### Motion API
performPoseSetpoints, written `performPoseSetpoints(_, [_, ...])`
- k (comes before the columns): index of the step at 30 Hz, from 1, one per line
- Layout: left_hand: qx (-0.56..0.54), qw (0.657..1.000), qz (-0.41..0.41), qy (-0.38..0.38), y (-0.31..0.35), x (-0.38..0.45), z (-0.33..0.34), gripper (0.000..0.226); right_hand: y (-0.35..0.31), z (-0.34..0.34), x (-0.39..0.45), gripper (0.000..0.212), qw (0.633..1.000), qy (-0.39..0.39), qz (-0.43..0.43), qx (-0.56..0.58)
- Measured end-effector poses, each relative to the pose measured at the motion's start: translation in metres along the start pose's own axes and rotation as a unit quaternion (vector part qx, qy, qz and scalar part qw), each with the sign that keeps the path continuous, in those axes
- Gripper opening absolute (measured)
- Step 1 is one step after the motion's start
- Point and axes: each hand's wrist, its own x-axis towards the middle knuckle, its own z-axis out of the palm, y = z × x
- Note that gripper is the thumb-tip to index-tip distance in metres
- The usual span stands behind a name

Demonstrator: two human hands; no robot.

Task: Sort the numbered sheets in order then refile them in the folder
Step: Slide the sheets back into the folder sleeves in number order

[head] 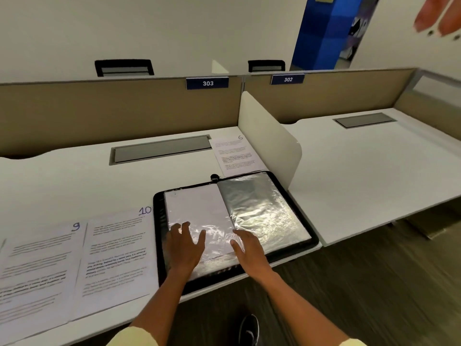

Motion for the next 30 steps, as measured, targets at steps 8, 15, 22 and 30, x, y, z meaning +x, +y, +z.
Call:
performPoseSetpoints(8, [-0.058,0.996,0.062,-0.013,0.034,0.057,0.041,0.068,0.022,-0.026,0.092,0.050,0.999,0.046,0.000,0.003])
performPoseSetpoints(15, [-0.047,0.992,0.114,-0.004,0.067,0.139,0.073,0.081,0.032,-0.045,0.197,0.064,0.995,0.095,-0.002,0.020])
performPoseSetpoints(22, [-0.020,0.990,0.138,-0.038,0.109,0.217,0.120,0.075,0.058,-0.060,0.306,0.049,0.994,0.108,0.023,0.025])
performPoseSetpoints(30, [0.046,0.983,0.160,-0.074,0.114,0.280,0.165,0.070,0.090,-0.063,0.400,0.045,0.992,0.112,0.053,-0.019])
